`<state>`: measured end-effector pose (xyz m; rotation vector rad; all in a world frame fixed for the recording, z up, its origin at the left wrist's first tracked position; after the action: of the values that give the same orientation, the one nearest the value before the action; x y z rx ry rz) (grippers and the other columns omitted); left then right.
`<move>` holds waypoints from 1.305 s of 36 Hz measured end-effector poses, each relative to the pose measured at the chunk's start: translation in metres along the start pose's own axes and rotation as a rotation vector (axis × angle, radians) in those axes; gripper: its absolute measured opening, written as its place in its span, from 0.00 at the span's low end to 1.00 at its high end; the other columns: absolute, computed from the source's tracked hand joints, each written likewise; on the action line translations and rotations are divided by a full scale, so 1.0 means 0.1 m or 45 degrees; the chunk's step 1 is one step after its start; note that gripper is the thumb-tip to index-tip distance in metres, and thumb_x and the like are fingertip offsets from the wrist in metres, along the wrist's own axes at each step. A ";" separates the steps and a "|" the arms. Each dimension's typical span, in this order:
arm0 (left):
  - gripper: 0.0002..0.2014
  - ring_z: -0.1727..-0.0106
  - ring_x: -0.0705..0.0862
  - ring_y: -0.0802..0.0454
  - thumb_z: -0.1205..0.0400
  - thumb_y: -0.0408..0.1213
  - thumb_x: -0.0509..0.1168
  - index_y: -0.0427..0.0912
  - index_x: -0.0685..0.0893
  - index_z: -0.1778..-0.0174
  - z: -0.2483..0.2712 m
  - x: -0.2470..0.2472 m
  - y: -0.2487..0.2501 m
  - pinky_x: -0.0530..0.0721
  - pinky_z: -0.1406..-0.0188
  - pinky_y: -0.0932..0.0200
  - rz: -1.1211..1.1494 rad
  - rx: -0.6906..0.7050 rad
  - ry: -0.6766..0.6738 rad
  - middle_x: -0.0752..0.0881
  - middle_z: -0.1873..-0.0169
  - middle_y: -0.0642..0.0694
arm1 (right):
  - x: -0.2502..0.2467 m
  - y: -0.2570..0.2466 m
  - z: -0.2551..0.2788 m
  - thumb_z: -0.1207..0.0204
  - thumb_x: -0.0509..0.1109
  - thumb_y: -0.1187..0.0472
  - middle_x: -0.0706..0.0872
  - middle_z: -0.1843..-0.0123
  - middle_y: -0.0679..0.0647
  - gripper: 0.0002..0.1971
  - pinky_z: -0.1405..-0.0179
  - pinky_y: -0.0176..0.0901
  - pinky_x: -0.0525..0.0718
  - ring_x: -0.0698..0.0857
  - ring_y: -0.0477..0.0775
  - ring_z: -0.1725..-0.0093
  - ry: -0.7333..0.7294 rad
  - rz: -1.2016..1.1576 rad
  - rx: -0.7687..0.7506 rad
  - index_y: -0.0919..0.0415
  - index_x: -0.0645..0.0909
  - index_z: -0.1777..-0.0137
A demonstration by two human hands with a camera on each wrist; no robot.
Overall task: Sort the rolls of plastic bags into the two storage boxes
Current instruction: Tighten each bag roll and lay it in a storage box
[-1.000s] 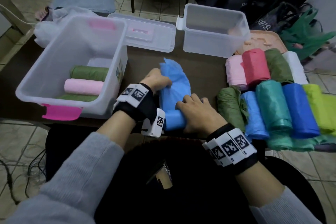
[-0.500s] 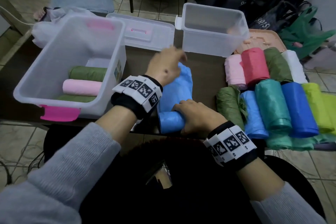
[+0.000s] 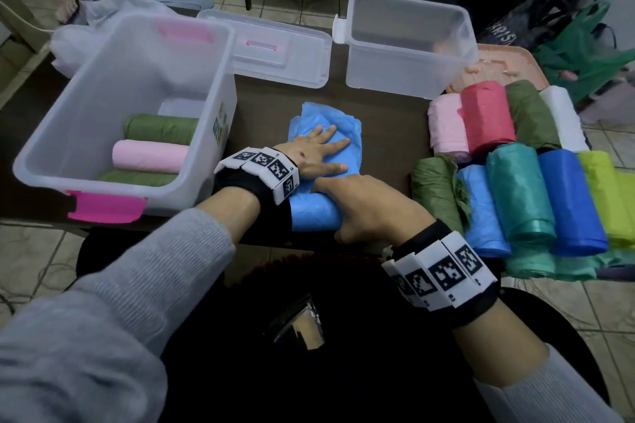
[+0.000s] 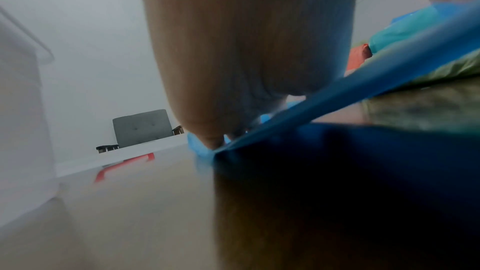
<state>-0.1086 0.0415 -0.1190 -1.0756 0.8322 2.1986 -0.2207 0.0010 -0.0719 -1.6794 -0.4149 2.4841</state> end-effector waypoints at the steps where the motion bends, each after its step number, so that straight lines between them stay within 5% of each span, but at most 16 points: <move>1: 0.32 0.17 0.36 0.47 0.14 0.57 0.48 0.55 0.44 0.17 0.00 0.00 -0.01 0.39 0.19 0.46 0.002 -0.001 -0.004 0.37 0.17 0.47 | -0.01 0.00 0.00 0.36 0.71 0.63 0.84 0.47 0.53 0.21 0.55 0.47 0.79 0.83 0.59 0.47 0.014 0.008 -0.004 0.52 0.74 0.42; 11: 0.32 0.17 0.38 0.47 0.15 0.57 0.50 0.55 0.45 0.17 -0.01 0.02 -0.03 0.39 0.19 0.47 -0.024 0.020 0.058 0.38 0.17 0.47 | 0.25 0.08 -0.11 0.40 0.79 0.57 0.86 0.48 0.55 0.24 0.54 0.46 0.81 0.83 0.59 0.47 -0.045 -0.154 0.082 0.50 0.78 0.43; 15: 0.33 0.16 0.38 0.47 0.15 0.55 0.54 0.56 0.48 0.17 -0.02 -0.02 -0.02 0.42 0.19 0.45 0.040 0.007 0.034 0.40 0.17 0.48 | 0.24 0.15 -0.14 0.47 0.85 0.54 0.81 0.50 0.54 0.33 0.50 0.54 0.82 0.81 0.59 0.49 -0.073 -0.286 0.124 0.51 0.68 0.47; 21: 0.35 0.16 0.42 0.49 0.16 0.48 0.61 0.52 0.50 0.17 0.03 -0.12 -0.02 0.48 0.19 0.44 0.169 -0.007 0.027 0.44 0.16 0.48 | 0.27 0.18 -0.09 0.48 0.85 0.52 0.80 0.54 0.50 0.28 0.54 0.55 0.83 0.81 0.56 0.54 -0.001 -0.308 0.095 0.50 0.71 0.54; 26: 0.41 0.18 0.56 0.46 0.19 0.46 0.66 0.56 0.45 0.17 0.06 -0.19 -0.04 0.59 0.21 0.48 0.241 -0.046 0.082 0.52 0.17 0.50 | 0.22 0.19 -0.14 0.47 0.85 0.46 0.69 0.51 0.48 0.29 0.50 0.45 0.70 0.67 0.49 0.49 -0.011 -0.164 0.094 0.54 0.79 0.49; 29: 0.39 0.20 0.62 0.47 0.20 0.42 0.68 0.52 0.54 0.17 0.10 -0.25 -0.01 0.62 0.24 0.52 0.341 0.002 0.201 0.60 0.19 0.47 | 0.20 0.23 -0.20 0.50 0.85 0.42 0.76 0.56 0.48 0.29 0.55 0.43 0.69 0.72 0.51 0.50 -0.086 -0.190 0.126 0.53 0.79 0.52; 32: 0.22 0.26 0.71 0.49 0.19 0.39 0.67 0.44 0.75 0.28 0.18 -0.32 0.02 0.67 0.27 0.54 0.361 0.011 0.286 0.70 0.25 0.45 | 0.19 0.27 -0.24 0.51 0.87 0.47 0.80 0.55 0.47 0.31 0.63 0.40 0.75 0.79 0.51 0.52 -0.142 -0.296 0.145 0.53 0.77 0.50; 35: 0.10 0.48 0.83 0.54 0.18 0.38 0.65 0.42 0.86 0.43 0.31 -0.34 0.04 0.79 0.42 0.56 0.405 -0.063 0.151 0.87 0.46 0.46 | 0.19 0.31 -0.24 0.52 0.89 0.50 0.76 0.47 0.46 0.40 0.51 0.40 0.74 0.77 0.49 0.47 -0.152 -0.425 0.174 0.52 0.70 0.42; 38: 0.09 0.60 0.86 0.57 0.20 0.36 0.69 0.38 0.87 0.47 0.43 -0.27 0.00 0.85 0.53 0.61 0.578 -0.128 -0.075 0.88 0.63 0.49 | 0.18 0.33 -0.24 0.51 0.88 0.49 0.77 0.51 0.44 0.38 0.54 0.40 0.74 0.77 0.48 0.48 -0.183 -0.420 0.200 0.52 0.68 0.46; 43: 0.09 0.51 0.88 0.55 0.31 0.45 0.79 0.51 0.91 0.56 0.54 -0.15 -0.05 0.85 0.42 0.56 0.485 -0.173 -0.147 0.91 0.57 0.51 | 0.18 0.35 -0.25 0.53 0.88 0.45 0.80 0.52 0.48 0.35 0.63 0.40 0.74 0.76 0.48 0.53 -0.165 -0.354 0.221 0.52 0.72 0.51; 47: 0.07 0.50 0.86 0.55 0.27 0.44 0.76 0.54 0.90 0.55 0.54 -0.10 -0.08 0.83 0.38 0.54 0.460 -0.187 -0.174 0.90 0.55 0.53 | 0.15 0.32 -0.21 0.50 0.84 0.40 0.78 0.48 0.49 0.35 0.49 0.44 0.72 0.72 0.51 0.44 -0.097 -0.262 0.220 0.53 0.76 0.46</move>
<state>-0.1240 0.0841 -0.0870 -0.8813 0.8685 2.6371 -0.2051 -0.0225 -0.1017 -1.4055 -0.3497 2.3644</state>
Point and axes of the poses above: each hand's wrist, its own z-axis away from the middle knuckle, its own x-axis out of the palm, y = z × x, the point moved 4 cm from there along -z, towards the middle knuckle
